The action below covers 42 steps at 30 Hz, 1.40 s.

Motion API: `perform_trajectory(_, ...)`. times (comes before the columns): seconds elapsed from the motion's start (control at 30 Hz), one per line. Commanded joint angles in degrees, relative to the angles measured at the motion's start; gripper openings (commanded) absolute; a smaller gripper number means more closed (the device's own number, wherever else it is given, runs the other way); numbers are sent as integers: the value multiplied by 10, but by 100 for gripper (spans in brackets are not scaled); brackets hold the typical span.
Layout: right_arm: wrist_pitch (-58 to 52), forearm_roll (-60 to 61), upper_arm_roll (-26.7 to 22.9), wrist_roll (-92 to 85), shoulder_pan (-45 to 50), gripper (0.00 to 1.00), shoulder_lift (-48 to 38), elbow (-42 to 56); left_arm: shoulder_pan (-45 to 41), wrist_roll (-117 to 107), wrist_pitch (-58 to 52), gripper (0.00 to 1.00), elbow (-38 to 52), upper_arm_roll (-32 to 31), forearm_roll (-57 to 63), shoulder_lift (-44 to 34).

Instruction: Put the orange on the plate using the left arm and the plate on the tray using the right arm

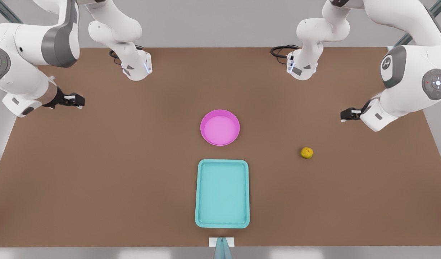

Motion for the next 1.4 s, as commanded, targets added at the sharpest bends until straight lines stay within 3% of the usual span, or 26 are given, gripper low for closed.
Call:
perform_trajectory(0.0,45,0,0,-11,-1,100,1,-3,-1,6,49,100,0,0,1,0)
perform_trajectory(0.13,45,1,0,-11,-1,100,1,-3,0,-1,78,100,-53,1,1,40)
perform_trajectory(0.2,44,1,0,-11,-1,100,1,-3,0,-4,211,100,-178,1,1,64)
perform_trajectory(0.27,43,1,0,-11,-1,100,2,-3,0,0,421,100,-283,1,1,102)
perform_trajectory(0.4,43,2,0,-10,-2,100,3,-4,-3,4,508,100,-327,1,0,123)
perform_trajectory(1.3,43,5,0,-10,-3,100,6,-11,-25,4,563,100,-344,1,-1,227)
perform_trajectory(1.33,43,5,0,-10,-4,100,6,-11,-25,4,563,92,-344,1,-1,227)
perform_trajectory(1.37,43,5,0,-10,-4,100,6,-11,-25,4,563,78,-343,1,-1,227)
